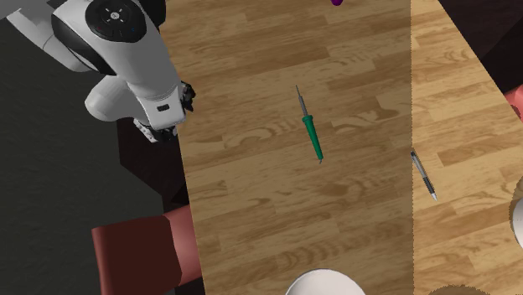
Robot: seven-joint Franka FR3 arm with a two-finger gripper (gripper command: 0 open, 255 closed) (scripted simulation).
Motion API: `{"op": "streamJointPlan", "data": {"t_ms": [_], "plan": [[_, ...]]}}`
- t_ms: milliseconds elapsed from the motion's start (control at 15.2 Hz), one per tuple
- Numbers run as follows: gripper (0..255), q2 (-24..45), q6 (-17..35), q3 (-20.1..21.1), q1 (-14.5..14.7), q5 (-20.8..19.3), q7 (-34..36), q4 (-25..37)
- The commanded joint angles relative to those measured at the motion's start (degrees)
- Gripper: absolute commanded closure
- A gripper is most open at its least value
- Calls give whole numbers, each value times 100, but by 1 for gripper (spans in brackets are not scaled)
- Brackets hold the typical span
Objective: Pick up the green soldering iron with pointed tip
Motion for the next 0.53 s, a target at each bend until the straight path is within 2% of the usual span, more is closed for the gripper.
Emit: {"op": "streamJointPlan", "data": {"t_ms": [0,462], "plan": [[0,0,0,0,0,0,0,0],[0,1274,183,744,-39,572,1458,994]]}}
